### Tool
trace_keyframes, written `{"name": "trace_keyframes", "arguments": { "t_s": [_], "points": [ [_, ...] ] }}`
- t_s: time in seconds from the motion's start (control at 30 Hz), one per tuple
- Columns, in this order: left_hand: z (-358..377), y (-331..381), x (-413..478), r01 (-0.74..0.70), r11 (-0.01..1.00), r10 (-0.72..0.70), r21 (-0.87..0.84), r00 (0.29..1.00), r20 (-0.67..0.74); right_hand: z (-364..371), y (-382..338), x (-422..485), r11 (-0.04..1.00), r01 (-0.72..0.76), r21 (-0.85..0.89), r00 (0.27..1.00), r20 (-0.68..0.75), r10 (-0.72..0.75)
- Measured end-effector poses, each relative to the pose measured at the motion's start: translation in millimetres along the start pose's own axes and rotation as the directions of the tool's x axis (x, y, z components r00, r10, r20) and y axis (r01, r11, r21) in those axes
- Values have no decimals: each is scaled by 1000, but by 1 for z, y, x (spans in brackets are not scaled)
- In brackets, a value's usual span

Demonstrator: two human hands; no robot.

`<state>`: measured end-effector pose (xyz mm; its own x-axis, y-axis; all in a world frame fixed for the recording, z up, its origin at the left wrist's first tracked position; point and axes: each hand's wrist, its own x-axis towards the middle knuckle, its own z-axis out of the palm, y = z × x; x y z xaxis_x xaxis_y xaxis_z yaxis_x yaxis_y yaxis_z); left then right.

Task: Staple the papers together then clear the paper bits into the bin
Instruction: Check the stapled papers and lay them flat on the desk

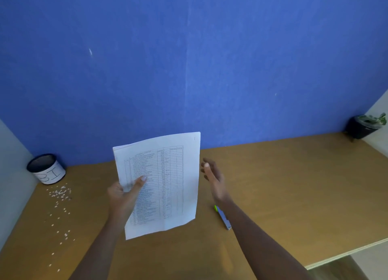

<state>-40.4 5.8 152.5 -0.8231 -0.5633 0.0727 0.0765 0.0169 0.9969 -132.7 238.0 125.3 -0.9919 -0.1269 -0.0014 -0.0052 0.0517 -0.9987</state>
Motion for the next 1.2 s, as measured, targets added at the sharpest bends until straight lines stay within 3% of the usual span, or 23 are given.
{"name": "trace_keyframes", "arguments": {
  "t_s": [0.13,0.37,0.5,0.57,0.63,0.7,0.77,0.9,1.03,1.2],
  "points": [
    [-1,0,2,40,999,-40,-12,999,3,16,-53,-4,979,114,168,986,100,-132],
    [0,-4,5,43,999,-43,3,999,-32,30,-82,-17,947,239,216,966,-150,-209],
    [3,3,12,-100,981,143,169,954,-264,40,-93,-29,933,332,143,930,-216,-298],
    [8,11,9,-209,945,279,250,916,-289,45,-98,-33,909,409,75,891,-247,-381],
    [18,32,-1,-240,960,267,147,942,-206,49,-101,-36,854,518,-52,816,-268,-512],
    [30,60,-16,-188,981,187,-52,982,-23,55,-102,-36,765,617,-185,720,-257,-644],
    [39,83,-26,-182,966,208,-185,969,132,63,-103,-38,668,685,-291,634,-214,-743],
    [49,109,-37,-188,922,263,-339,946,188,73,-101,-42,482,768,-422,479,-121,-869],
    [47,113,-33,-155,928,211,-338,968,135,76,-106,-47,370,764,-528,429,-12,-903],
    [39,114,-28,-48,929,107,-368,984,142,79,-107,-49,315,765,-562,445,108,-889]
  ]
}}
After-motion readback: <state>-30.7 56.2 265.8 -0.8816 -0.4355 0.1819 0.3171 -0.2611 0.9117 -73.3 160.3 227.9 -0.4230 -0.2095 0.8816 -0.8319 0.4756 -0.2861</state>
